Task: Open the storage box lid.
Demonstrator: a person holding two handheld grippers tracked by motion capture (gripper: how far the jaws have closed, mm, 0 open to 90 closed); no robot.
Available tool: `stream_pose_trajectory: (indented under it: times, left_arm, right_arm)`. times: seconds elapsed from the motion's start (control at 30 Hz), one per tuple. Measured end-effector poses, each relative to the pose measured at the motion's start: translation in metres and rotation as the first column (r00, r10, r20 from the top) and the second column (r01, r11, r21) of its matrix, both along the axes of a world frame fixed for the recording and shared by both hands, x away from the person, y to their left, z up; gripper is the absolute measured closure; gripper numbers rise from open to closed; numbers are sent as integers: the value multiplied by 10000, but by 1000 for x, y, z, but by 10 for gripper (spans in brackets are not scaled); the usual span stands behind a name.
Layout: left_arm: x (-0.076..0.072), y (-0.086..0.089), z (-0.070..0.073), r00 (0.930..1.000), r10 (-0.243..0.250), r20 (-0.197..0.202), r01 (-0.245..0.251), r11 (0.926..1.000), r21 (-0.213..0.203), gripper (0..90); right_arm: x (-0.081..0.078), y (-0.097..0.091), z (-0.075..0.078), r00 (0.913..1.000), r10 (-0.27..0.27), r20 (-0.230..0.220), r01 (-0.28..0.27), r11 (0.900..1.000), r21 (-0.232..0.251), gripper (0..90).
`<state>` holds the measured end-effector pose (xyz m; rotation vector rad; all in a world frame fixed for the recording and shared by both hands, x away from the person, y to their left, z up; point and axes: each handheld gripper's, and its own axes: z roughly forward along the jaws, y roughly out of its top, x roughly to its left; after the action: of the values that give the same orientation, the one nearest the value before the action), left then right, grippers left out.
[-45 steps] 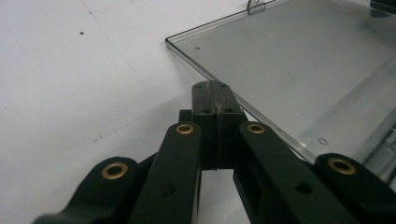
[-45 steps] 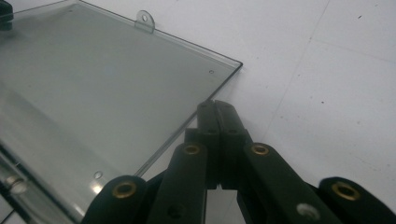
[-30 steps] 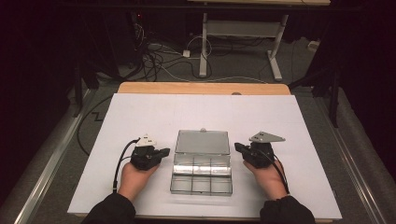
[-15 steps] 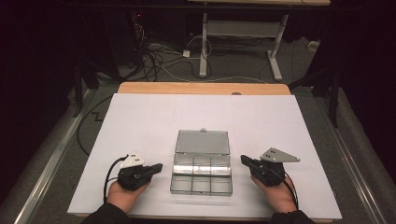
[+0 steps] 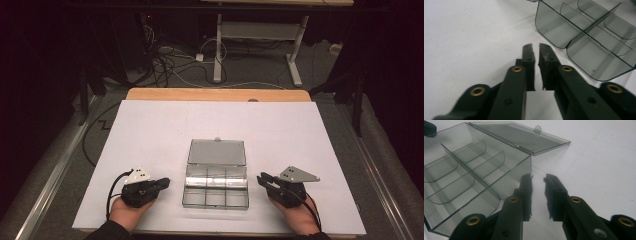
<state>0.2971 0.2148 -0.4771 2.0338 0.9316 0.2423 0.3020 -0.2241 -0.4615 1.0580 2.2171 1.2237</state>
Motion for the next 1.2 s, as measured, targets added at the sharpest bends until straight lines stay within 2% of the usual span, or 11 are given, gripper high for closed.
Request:
stream_pose_trajectory:
  times: [0.07, 0.2, 0.43, 0.57, 0.67, 0.77, 0.9, 1.03, 1.2]
  left_arm:
    - [0, -2, 0, 9998, -185, -4, 185, 9998, -71, 689]
    - [2, -6, -2, 9995, -325, -36, 325, 9994, 124, 527]
    - [1, -5, -1, 9996, 10, 283, -15, 9999, 154, 300]
    - [2, -3, -1, 9996, 120, 243, -123, 9999, 115, 159]
    - [2, -3, -2, 9995, 143, 286, -144, 9999, 30, 109]
    - [3, -3, -3, 9999, 122, 113, -122, 9999, -2, 13]
    - [3, -2, -3, 9996, 249, 142, -248, 9997, -48, 0]
    - [4, -2, -3, 9995, 76, 321, -72, 9999, -100, 0]
    - [8, -1, -4, 9999, 43, 102, -42, 9999, -114, 0]
  right_arm:
    - [0, -2, -1, 10000, -94, -4, 94, 9999, -75, 645]
    - [2, -6, -2, 10000, -42, -39, 42, 10000, -67, 501]
    - [5, -12, -2, 10000, 45, 49, -46, 9999, 119, 259]
    - [5, -11, -1, 9999, -82, 74, 80, 9998, 201, 151]
    - [6, -11, 1, 9999, -46, 110, 43, 9996, 274, 75]
    - [7, -11, 0, 9997, -224, 65, 222, 9996, 187, 7]
    - [8, -13, 1, 9990, -409, 180, 406, 9990, 176, 6]
    - [7, -13, 2, 9993, -311, 208, 307, 9994, 165, 6]
    - [5, -17, 4, 9991, -311, 288, 309, 9995, 102, 6]
